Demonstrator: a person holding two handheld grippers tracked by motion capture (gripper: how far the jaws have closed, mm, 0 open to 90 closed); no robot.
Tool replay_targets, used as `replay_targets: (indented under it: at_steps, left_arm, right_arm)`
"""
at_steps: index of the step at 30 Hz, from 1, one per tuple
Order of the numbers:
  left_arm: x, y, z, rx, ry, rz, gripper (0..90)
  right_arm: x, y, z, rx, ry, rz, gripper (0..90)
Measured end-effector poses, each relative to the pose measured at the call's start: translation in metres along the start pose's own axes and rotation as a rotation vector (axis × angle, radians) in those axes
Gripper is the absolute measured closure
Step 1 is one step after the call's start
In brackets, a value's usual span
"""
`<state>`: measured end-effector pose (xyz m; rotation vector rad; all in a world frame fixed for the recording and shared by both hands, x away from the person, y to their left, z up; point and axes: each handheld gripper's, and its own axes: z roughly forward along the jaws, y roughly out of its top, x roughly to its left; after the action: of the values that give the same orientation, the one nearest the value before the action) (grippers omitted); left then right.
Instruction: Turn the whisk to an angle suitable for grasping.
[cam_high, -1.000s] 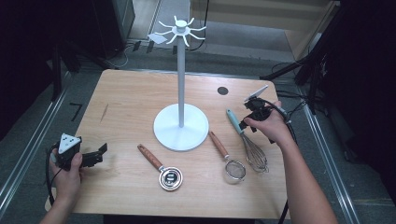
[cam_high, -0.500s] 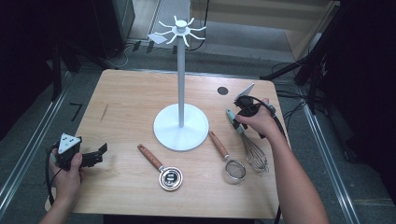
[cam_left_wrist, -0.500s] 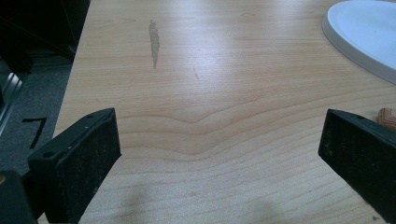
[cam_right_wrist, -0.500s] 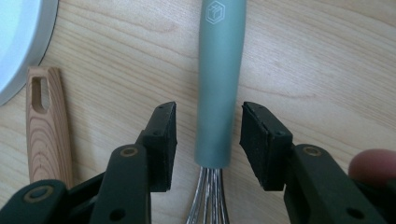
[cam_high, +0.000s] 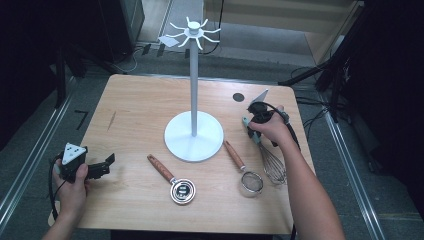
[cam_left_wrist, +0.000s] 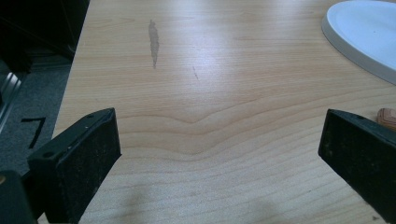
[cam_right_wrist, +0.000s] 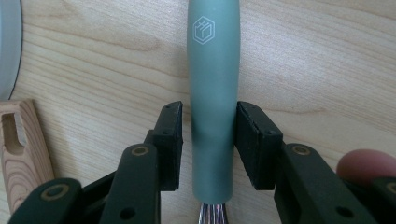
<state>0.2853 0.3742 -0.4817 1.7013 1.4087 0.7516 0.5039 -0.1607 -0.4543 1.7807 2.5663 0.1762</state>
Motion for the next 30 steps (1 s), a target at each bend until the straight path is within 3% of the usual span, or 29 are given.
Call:
replay_targets:
  at_steps: [21, 30]
  left_arm:
    - [0.0003, 0.0000, -0.0001, 0.002, -0.003, 0.000, 0.0]
    - [-0.0002, 0.0000, 0.0001, 0.000, 0.001, 0.001, 0.0]
  right_arm:
    - [0.0033, 0.0051, 0.0087, 0.012, -0.057, 0.018, 68.6]
    - [0.0013, 0.0051, 0.0088, 0.006, -0.046, 0.034, 67.7]
